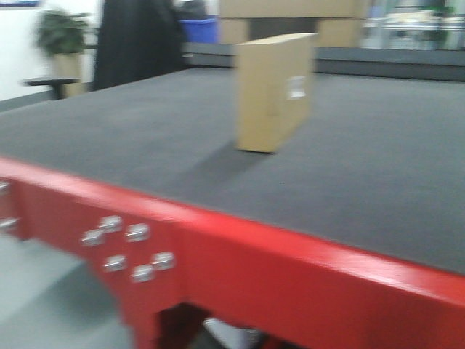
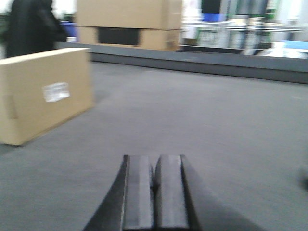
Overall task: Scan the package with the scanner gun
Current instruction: 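Position the base facing the tan box and orange scanner gun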
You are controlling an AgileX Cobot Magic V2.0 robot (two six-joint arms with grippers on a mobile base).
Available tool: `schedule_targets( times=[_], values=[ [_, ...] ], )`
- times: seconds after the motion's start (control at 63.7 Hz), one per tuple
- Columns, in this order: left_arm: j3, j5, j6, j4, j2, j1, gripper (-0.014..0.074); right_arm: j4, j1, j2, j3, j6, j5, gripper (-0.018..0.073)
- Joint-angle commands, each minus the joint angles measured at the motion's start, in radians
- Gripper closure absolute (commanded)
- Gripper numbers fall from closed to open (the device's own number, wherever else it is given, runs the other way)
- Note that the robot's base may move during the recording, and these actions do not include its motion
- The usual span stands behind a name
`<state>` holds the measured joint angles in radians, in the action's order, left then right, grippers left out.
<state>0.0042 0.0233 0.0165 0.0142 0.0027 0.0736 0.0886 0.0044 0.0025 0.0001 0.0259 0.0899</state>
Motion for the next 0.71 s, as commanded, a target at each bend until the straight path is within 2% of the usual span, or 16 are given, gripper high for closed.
schedule_targets(
  times=[0.0,0.691],
  values=[
    [-0.004,-0.014,-0.005,0.000,-0.003,0.001,0.0708,-0.007,-0.004,-0.003,0.000,-0.001,-0.017,0.0712],
    [-0.004,-0.014,-0.005,0.000,-0.003,0.001,0.0708,-0.007,0.009,-0.003,0.000,-0.001,-0.017,0.0712]
  ],
)
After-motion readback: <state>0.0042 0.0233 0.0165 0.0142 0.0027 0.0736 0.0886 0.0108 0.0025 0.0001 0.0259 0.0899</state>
